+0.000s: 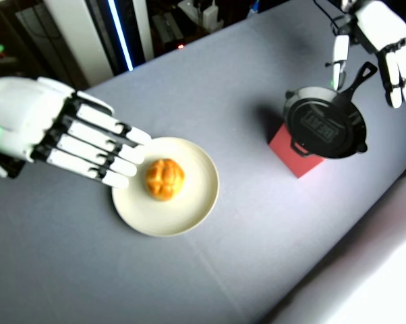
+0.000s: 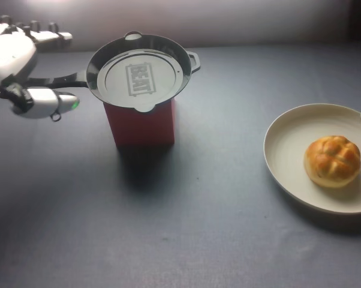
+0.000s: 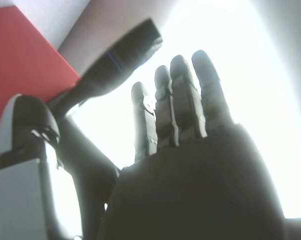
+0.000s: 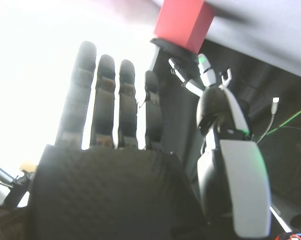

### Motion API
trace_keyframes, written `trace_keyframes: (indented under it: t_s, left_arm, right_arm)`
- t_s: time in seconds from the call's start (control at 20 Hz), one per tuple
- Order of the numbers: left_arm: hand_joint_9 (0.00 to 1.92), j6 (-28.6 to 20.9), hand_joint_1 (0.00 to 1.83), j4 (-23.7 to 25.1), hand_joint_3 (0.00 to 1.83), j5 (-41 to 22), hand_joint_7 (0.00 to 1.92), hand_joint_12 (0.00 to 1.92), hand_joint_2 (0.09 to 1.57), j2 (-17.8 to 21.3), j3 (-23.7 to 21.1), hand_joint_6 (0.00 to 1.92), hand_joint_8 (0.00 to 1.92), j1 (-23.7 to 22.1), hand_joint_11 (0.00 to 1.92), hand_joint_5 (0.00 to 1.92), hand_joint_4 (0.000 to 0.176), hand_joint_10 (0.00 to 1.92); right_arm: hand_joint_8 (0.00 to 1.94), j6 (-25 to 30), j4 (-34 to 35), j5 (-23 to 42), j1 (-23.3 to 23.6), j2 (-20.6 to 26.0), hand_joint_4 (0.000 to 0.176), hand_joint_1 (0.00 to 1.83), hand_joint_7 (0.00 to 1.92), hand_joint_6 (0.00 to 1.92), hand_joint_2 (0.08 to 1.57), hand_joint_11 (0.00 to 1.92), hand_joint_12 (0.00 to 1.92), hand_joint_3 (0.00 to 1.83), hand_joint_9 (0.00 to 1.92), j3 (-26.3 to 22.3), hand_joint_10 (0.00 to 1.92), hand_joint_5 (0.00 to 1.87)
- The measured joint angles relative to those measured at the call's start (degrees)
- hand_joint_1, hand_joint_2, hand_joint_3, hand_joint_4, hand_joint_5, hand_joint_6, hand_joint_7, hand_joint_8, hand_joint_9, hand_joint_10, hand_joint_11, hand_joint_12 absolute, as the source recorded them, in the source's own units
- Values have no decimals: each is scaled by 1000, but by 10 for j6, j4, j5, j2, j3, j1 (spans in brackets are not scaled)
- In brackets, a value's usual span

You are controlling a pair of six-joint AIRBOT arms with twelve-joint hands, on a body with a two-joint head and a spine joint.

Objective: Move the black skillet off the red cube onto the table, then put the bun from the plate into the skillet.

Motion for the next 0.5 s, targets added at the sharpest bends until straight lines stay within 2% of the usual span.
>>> trace_keyframes:
  t_s: [0.05,0.1,0.15,0.2,0.25,0.3,0.35,0.4,0.45,0.5]
  left_arm:
    - [564,10,794,-2,1,14,660,973,1047,-6,7,16,20,-9,30,579,48,26]
    - [777,12,940,-1,6,20,877,1245,1124,-10,13,877,45,-13,249,833,150,91]
    - [934,14,999,-3,6,26,1017,1374,1155,-15,18,1096,91,-16,439,863,86,173]
    - [916,16,1014,-7,0,31,962,1575,1163,-17,21,1146,719,-16,684,879,74,911]
    - [881,18,1007,-15,0,46,881,1665,1174,-21,25,1206,1151,-16,769,861,73,1295]
    - [837,18,937,-16,0,52,803,1870,1143,-22,27,1539,1696,-16,835,782,0,1796]
    - [909,19,920,-20,0,52,831,1911,1137,-25,31,1845,1876,-16,989,765,0,1896]
    - [980,19,919,-20,0,52,891,1919,1134,-26,34,1906,1912,-16,1089,810,5,1916]
    - [1041,19,931,-22,0,50,934,1921,1145,-28,36,1918,1919,-17,1172,855,70,1920]
    - [1134,19,897,-21,3,50,995,1921,1164,-30,38,1920,1921,-17,1260,911,100,1921]
  right_arm:
    - [5,1,-4,-2,5,-2,77,500,404,2,1288,428,51,7,395,1,10,356]
    - [5,2,-7,-1,7,-3,72,524,409,3,1296,434,53,6,402,2,9,359]
    - [3,3,-9,-7,10,-5,69,531,406,2,1300,426,49,7,398,2,7,359]
    - [1,3,-11,-10,12,-7,75,494,397,1,1301,428,50,6,394,4,3,343]
    - [0,4,-11,-16,12,-8,78,482,392,0,1300,435,53,5,396,5,4,338]
    - [0,5,-11,-17,12,-8,80,482,391,0,1305,441,55,6,400,6,5,335]
    - [2,6,-11,-17,12,-8,69,496,398,2,1309,447,58,5,402,6,4,341]
    - [1,6,-12,-17,13,-8,62,501,395,1,1313,446,57,6,395,6,1,341]
    - [3,7,-12,-17,13,-9,59,495,402,4,1308,445,56,3,403,6,4,347]
    - [1,7,-13,-17,13,-9,51,479,399,3,1314,437,51,4,399,6,2,347]
